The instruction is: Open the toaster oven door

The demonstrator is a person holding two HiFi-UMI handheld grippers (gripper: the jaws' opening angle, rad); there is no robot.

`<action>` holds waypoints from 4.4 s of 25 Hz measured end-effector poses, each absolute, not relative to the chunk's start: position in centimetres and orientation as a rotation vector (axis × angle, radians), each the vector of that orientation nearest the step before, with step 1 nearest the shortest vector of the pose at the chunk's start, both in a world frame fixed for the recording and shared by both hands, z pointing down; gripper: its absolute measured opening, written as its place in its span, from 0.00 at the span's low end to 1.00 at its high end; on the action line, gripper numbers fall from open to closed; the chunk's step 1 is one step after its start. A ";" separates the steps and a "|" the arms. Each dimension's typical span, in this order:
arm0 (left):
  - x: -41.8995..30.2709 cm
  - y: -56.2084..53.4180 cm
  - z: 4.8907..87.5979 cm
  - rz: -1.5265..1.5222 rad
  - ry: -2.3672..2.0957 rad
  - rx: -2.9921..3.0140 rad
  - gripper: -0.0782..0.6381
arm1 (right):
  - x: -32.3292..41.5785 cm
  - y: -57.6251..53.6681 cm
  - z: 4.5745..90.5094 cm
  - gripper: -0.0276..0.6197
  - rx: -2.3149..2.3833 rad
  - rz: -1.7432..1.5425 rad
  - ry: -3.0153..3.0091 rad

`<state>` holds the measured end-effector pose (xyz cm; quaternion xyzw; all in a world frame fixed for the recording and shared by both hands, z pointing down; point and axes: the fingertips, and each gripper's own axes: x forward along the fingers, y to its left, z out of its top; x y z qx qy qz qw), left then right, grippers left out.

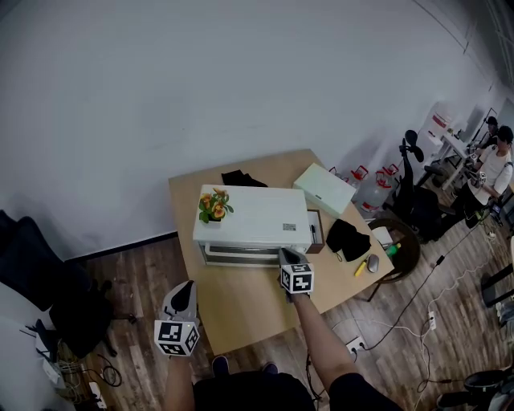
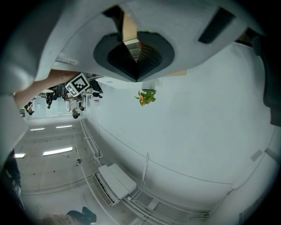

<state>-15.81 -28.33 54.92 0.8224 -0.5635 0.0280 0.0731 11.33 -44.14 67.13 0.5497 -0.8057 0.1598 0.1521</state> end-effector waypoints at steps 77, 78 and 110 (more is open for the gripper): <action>-14.2 -29.1 55.4 0.119 -1.628 2.505 0.11 | 10.7 -32.8 71.7 0.06 1.722 0.349 -2.354; -14.3 -29.0 55.4 0.119 -1.630 2.501 0.11 | 10.7 -32.7 71.8 0.06 1.721 0.352 -2.355; -14.0 -28.1 54.8 0.134 -1.662 2.504 0.11 | 10.6 -28.5 76.5 0.06 1.645 0.498 -2.332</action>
